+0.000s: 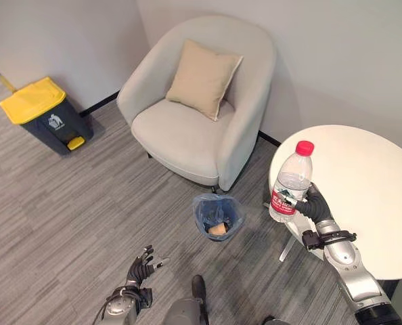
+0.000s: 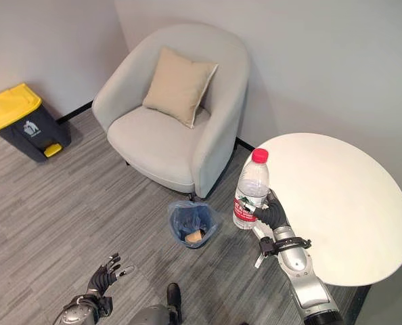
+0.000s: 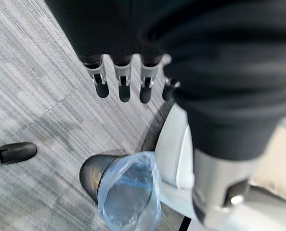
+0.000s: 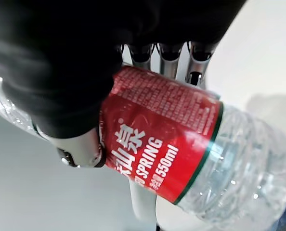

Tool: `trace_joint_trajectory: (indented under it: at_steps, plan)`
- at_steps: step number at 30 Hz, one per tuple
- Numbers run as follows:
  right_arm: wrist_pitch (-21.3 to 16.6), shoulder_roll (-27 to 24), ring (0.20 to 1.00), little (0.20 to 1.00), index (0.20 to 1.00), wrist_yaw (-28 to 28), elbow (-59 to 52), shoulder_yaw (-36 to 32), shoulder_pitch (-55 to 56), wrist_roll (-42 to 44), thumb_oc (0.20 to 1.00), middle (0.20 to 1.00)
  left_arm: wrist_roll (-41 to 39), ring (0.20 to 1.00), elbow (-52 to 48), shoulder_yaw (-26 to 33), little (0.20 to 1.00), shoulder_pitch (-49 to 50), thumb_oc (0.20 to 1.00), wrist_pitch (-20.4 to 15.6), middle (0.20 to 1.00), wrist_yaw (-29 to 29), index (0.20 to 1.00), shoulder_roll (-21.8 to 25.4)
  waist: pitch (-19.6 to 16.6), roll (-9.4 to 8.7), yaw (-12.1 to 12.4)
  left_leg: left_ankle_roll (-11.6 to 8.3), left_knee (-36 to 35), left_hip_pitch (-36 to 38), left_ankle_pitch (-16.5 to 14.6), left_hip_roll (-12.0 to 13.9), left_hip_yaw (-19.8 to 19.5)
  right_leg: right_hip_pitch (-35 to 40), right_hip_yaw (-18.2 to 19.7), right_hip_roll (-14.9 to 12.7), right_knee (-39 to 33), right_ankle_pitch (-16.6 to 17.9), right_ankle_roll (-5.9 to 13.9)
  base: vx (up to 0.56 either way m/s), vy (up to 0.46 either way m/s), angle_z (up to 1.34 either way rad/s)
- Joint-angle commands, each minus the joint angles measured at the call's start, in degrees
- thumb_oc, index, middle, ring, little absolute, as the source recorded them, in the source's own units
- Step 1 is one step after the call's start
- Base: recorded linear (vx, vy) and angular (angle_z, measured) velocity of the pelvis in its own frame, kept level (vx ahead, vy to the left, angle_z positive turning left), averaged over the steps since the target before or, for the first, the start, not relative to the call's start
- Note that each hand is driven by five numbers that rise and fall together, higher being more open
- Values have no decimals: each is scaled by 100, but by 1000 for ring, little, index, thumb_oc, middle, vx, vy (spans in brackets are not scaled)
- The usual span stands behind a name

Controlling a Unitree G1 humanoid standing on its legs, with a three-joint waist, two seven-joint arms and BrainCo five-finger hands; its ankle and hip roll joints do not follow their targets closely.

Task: Gather garbage on tea table into small bin, then transfer packed bag to large trash can.

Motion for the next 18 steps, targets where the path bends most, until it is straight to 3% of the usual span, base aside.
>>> trace_joint_trajectory:
  at_steps: [1,5,6,7,9,14,18]
  plan:
    - [-284,-224,200,200,200,92,-185,201,-393,-13,200,200,199,1000,-448,49,1000,85,1000,-185,1000,18,1000,379,-151,24,21,-217,-67,251,-734,-6,-534,-623,1046,429,-22,-139,61,81,95,50]
    - [-304,-239,200,200,200,137,-143,192,-430,89,200,200,195,1000,-425,77,1000,58,1000,-189,1000,-7,1000,408,-53,-10,-88,-207,-131,427,-806,-141,-728,-994,1503,654,-853,164,107,94,-9,32]
    - [-304,-239,200,200,200,137,-143,192,-431,90,200,200,195,1000,-425,77,1000,57,1000,-189,1000,-7,1000,408,-51,-9,-89,-208,-131,429,-807,-140,-729,-990,1502,655,-856,165,107,98,-43,27]
    - [-289,-258,200,200,200,153,-107,194,-412,127,200,200,148,1000,-436,124,1000,34,1000,-197,1000,10,1000,419,60,-43,-170,-223,-51,457,-861,-208,-914,-1220,1833,758,-1018,307,193,78,-50,36]
    - [-286,-297,200,200,200,179,-87,171,-366,82,200,200,157,1000,-487,170,1000,61,1000,-216,1000,3,1000,444,126,-85,-178,-246,33,429,-890,-254,-1040,-1258,1988,786,-993,372,234,77,-87,23]
    - [-293,-433,200,200,200,259,56,238,-386,92,200,200,166,1000,-432,200,1000,142,1000,-207,1000,-36,1000,500,111,-135,-117,-383,143,257,-879,-195,-1233,-1164,1913,807,-1056,345,118,52,-145,50]
    - [-262,-676,200,200,200,106,396,536,-919,-126,200,200,101,1000,-393,39,1000,-28,1000,-225,1000,8,1000,549,353,-23,-67,-545,370,-193,-801,-39,-1419,-1486,1676,782,-700,179,-8,-16,-159,24]
